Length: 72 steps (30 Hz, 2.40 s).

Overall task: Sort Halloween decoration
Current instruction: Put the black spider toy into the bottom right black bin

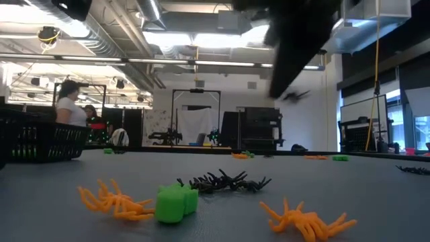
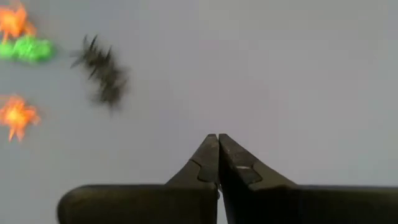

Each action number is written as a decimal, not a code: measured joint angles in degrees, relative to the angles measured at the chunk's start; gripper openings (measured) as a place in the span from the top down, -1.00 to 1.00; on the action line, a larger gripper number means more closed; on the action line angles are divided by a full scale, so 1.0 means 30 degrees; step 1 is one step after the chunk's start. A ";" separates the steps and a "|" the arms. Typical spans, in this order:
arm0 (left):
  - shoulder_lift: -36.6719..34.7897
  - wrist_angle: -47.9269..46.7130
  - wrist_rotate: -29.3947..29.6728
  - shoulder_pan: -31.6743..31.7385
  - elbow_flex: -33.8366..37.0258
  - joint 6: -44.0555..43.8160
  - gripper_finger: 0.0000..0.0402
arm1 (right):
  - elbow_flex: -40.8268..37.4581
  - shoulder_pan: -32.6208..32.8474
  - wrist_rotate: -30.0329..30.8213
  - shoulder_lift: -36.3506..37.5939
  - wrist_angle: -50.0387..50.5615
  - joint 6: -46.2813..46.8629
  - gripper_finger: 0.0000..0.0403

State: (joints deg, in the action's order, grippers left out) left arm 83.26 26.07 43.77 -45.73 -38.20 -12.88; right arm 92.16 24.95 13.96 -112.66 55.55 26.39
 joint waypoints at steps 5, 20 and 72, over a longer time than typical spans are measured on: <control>0.0007 -0.0480 -0.0002 -0.0116 0.0000 -0.0653 0.40 | 0.0085 0.1933 -0.0733 0.1058 0.1583 0.1191 1.00; 0.0007 -0.0461 0.0076 -0.0137 0.0000 -0.0693 0.40 | -0.6742 0.7301 -0.0897 0.7162 0.0627 1.0748 1.00; 0.0007 -0.1302 0.0071 0.0290 -0.0007 -0.1392 0.40 | -0.8679 0.1063 -0.1731 -0.0921 -1.7145 -0.0938 0.09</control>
State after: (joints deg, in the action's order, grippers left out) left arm 83.29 22.16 43.99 -44.86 -38.22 -17.06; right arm 66.13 28.14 8.77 -115.43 4.12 23.57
